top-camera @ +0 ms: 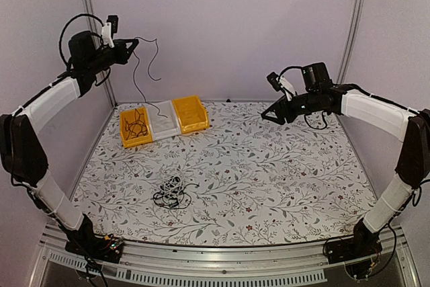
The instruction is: Untangle the cables
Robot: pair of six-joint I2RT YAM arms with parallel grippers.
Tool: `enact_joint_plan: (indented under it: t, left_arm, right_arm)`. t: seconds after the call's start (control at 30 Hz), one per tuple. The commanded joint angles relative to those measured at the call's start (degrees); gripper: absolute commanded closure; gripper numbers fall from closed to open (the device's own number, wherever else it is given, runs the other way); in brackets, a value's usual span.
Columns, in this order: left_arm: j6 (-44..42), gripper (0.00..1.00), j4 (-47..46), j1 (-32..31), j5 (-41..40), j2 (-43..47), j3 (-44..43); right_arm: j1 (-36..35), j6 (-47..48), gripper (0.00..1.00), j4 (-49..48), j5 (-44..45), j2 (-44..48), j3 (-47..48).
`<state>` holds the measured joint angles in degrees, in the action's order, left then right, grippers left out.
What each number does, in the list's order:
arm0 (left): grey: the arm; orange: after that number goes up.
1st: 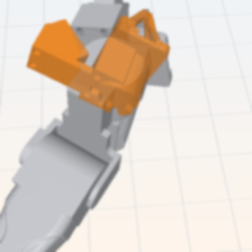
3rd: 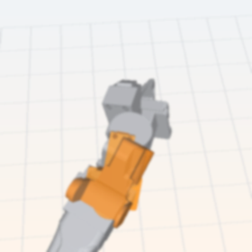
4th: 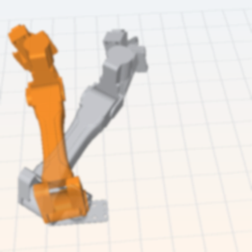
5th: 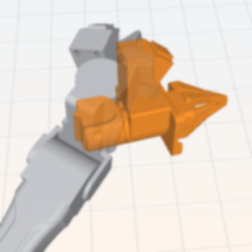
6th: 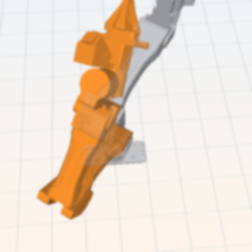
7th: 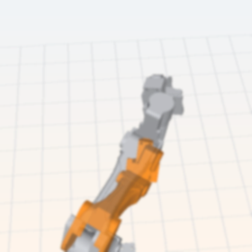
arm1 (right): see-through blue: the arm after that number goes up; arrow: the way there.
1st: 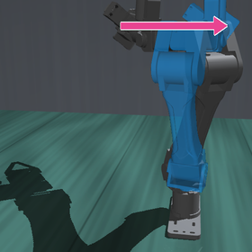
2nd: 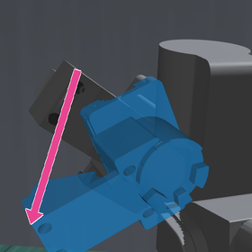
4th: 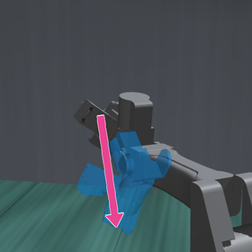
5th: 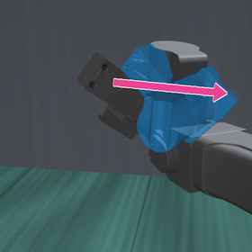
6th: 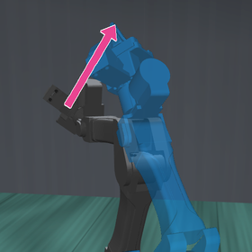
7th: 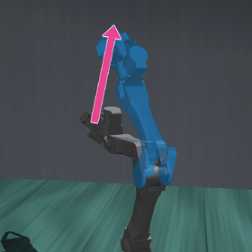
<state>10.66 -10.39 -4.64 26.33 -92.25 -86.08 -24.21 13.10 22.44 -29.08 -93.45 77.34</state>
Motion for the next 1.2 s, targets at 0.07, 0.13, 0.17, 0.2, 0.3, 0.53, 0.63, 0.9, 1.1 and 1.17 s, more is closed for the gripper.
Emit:
enact_joint_plan:
  t: [0.07,0.13,0.17,0.2,0.3,0.53,0.63,0.9,1.1,1.17]
  left_arm:
    - [-1.56,1.0,0.53,0.77,0.0,-0.67,3.43]
    - [-1.6,1.0,0.5,0.78,0.24,-1.44,4.23]
    - [-1.48,1.0,0.47,0.78,0.34,-1.87,4.58]
    - [-1.33,1.0,0.35,0.78,0.42,-2.33,5.06]
    - [-1.04,1.0,-0.04,0.78,0.48,-4.13,6.56]
    - [0.01,1.0,0.1,0.78,-0.79,-9.34,7.86]
    - [1.28,1.0,-1.0,0.5,-1.68,-11.49,7.73]
    - [5.34,1.0,-2.67,-3.75,-10.33,-18.15,5.2]
    - [7.53,1.0,-0.79,-6.6,-14.33,-24.06,0.35]
    - [7.85,1.0,0.02,-7.01,-15.65,-25.5,-0.64]
  right_arm:
    - [0.28,0.38,0.41,-0.9,0.23,1.11,-1.07]
    - [0.26,0.51,0.4,-0.81,0.41,1.31,-1.43]
    - [0.25,0.6,0.4,-0.74,0.55,1.46,-1.65]
    - [0.29,0.75,0.4,-0.71,0.64,1.63,-1.85]
    - [0.27,0.83,0.4,-0.68,0.82,1.98,-2.66]
    - [0.33,1.11,0.4,-0.4,1.02,2.21,-3.63]
    - [0.27,1.18,0.4,-0.38,1.13,2.31,-4.43]
    - [0.28,1.89,0.4,-0.29,1.69,2.23,-5.62]
    - [0.26,2.57,0.4,0.14,2.33,2.22,-5.62]
    - [0.33,2.75,0.4,0.12,2.52,2.37,-5.77]
